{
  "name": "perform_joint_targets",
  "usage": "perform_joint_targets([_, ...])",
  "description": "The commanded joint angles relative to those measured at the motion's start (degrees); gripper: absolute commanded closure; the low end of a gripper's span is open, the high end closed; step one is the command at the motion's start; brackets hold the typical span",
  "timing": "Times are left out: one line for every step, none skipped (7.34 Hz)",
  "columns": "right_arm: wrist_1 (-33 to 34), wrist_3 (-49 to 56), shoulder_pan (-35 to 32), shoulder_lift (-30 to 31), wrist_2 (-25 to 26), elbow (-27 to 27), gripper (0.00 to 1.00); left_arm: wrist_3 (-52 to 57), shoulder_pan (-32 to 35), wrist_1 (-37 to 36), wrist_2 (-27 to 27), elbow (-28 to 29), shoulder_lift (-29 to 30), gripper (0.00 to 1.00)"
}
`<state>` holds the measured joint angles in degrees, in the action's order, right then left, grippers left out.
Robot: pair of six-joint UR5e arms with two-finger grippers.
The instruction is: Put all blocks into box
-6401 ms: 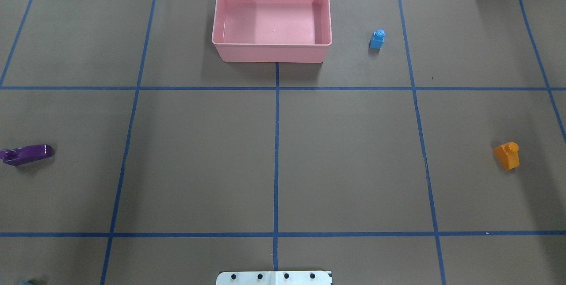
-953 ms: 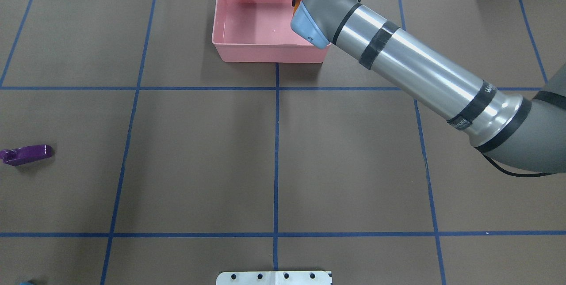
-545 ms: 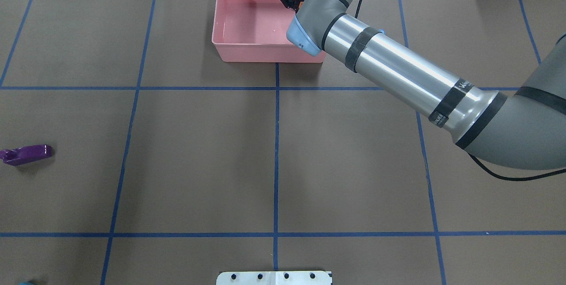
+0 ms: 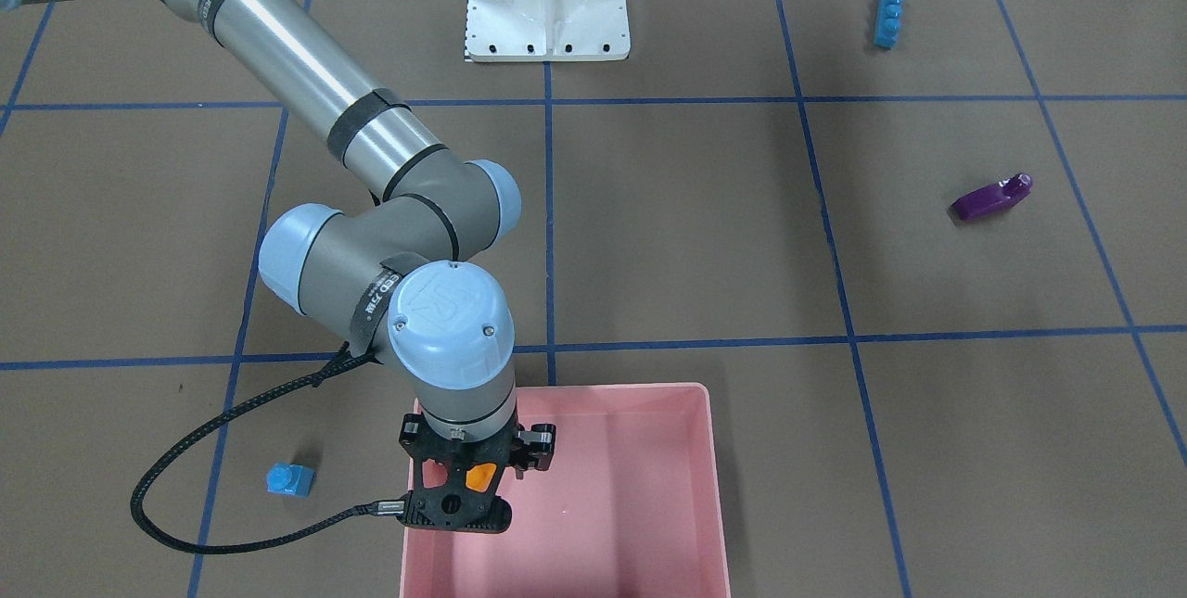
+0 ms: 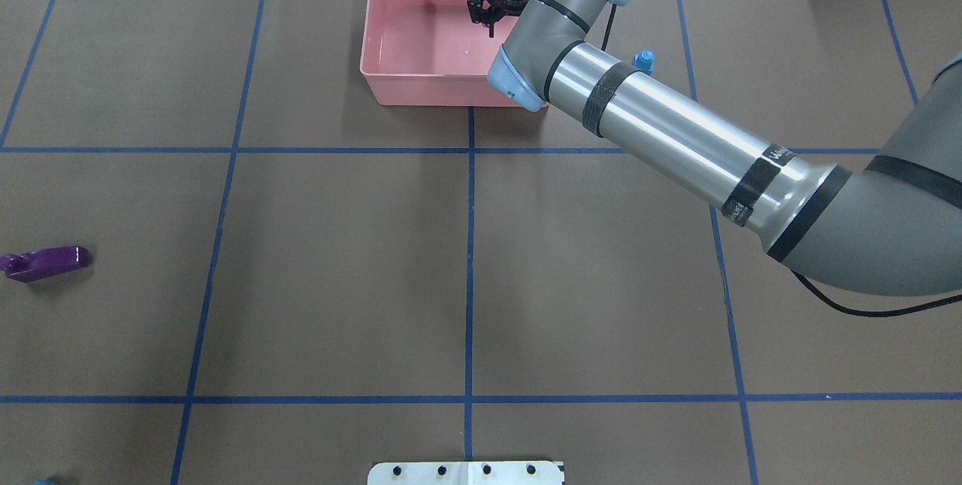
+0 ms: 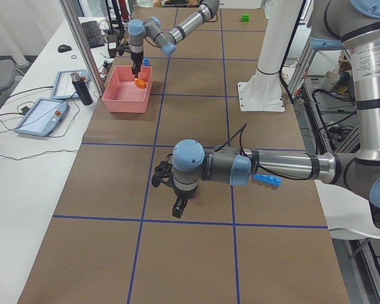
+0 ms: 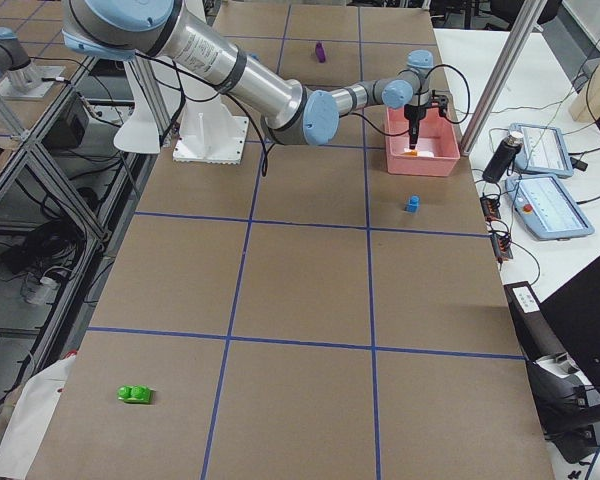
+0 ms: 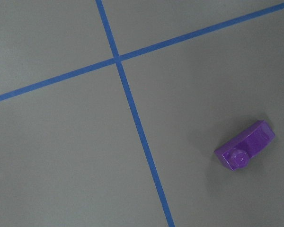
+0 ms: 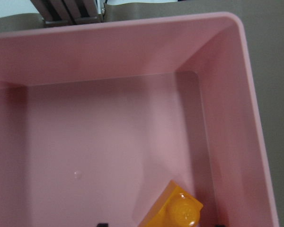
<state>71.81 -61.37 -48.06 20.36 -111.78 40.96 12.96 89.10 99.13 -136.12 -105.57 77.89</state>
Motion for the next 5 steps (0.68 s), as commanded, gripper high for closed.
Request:
perform_joint_targets([8.81,0.71,-1.24,1.34,-0.63,8.81,0.00,-0.13,-0.50,6.68,-4.89,2.81,1.82,0.00])
perform_joint_targets([13.57,1.42,-2.72,5.09,-3.24,16.96,0.00,0.22,-0.50,9.48,-8.25,3.78,1.74,0.00])
perform_joint_targets([16.84,2.38,-4.13,11.39,-5.36,26.70,0.00,-0.04,-3.81,14.99,-10.63,3.96,0.43,0.00])
perform_joint_targets([20.18,6.31,-5.28,17.98,-5.73,36.02,0.00,-0.82,-11.67,15.82,-12.22,3.97,0.77,0.00])
perform_joint_targets([25.34,9.83,-6.59,22.92,-6.34,44.21,0.00,-1.35,-14.36,17.83,-11.45,4.49,0.60,0.00])
